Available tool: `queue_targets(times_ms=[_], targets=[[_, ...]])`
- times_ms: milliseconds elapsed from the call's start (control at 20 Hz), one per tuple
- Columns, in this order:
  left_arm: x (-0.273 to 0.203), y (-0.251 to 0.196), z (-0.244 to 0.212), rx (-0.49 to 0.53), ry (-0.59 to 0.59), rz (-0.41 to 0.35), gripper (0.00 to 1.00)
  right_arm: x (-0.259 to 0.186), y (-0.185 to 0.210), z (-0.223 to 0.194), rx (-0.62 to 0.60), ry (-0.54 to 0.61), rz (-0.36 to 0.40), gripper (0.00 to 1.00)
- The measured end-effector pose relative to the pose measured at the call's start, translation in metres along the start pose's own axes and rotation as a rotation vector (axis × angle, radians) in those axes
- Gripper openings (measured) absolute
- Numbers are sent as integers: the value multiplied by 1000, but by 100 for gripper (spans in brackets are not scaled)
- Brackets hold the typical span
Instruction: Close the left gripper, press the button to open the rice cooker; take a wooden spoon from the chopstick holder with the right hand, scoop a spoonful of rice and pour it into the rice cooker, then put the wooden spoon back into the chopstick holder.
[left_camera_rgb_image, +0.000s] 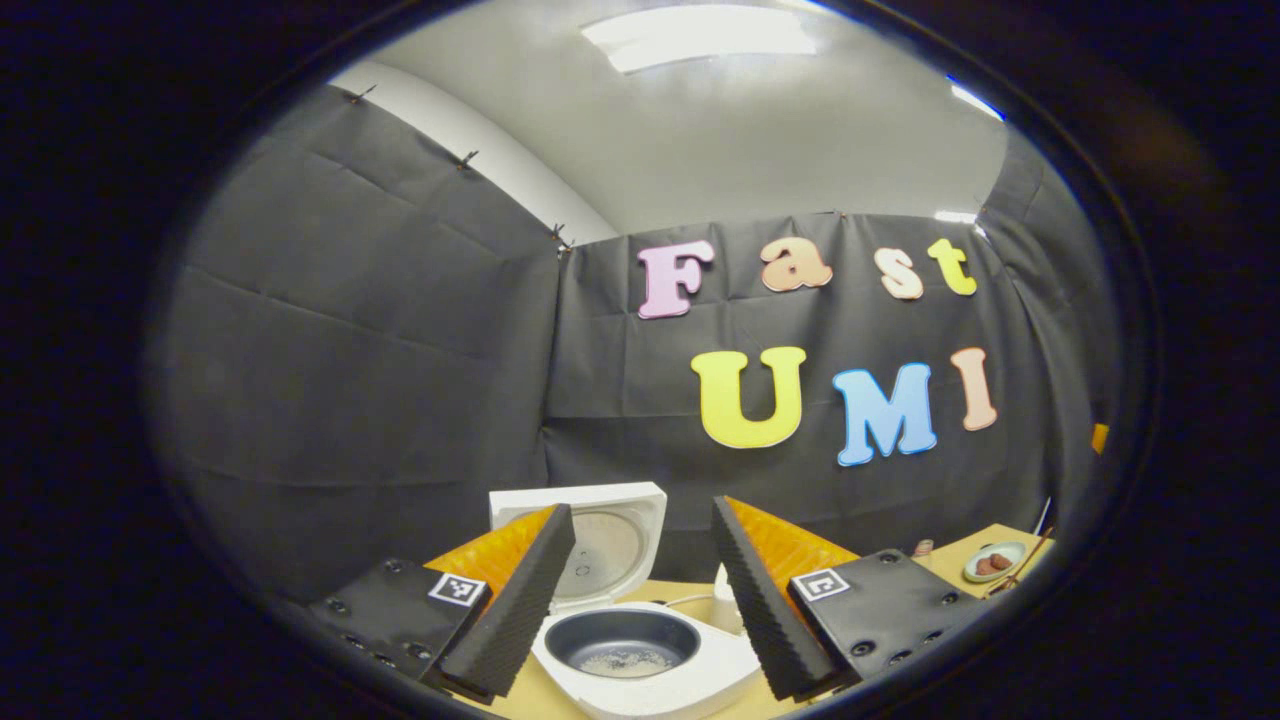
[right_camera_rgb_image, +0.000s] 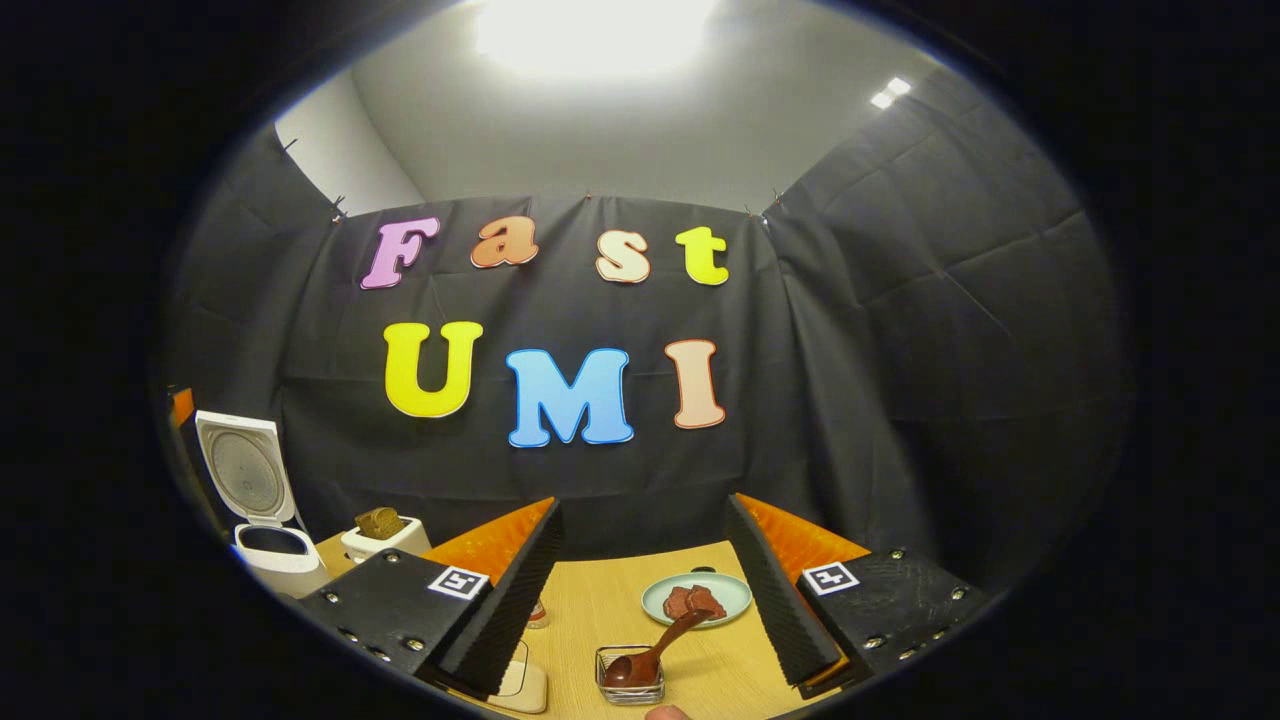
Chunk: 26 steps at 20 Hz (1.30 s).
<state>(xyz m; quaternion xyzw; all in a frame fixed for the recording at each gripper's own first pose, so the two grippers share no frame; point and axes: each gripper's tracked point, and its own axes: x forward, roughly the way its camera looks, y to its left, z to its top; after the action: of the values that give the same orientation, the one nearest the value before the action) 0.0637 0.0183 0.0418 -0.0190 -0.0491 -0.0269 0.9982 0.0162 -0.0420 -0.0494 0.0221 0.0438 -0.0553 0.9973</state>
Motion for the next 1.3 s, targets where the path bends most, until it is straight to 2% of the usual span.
queue_targets(times_ms=[450, 900, 1300], targets=[[-47, -23, 18, 36, 0, -6, 96, 54, -11, -78, -21, 165, -4, 98], [-61, -12, 26, 84, 4, 56, 97, 85, -29, -163, 11, 362, -42, 98], [-72, -1, 25, 105, 28, 108, 98, 89, -32, -230, 133, 543, -57, 99]])
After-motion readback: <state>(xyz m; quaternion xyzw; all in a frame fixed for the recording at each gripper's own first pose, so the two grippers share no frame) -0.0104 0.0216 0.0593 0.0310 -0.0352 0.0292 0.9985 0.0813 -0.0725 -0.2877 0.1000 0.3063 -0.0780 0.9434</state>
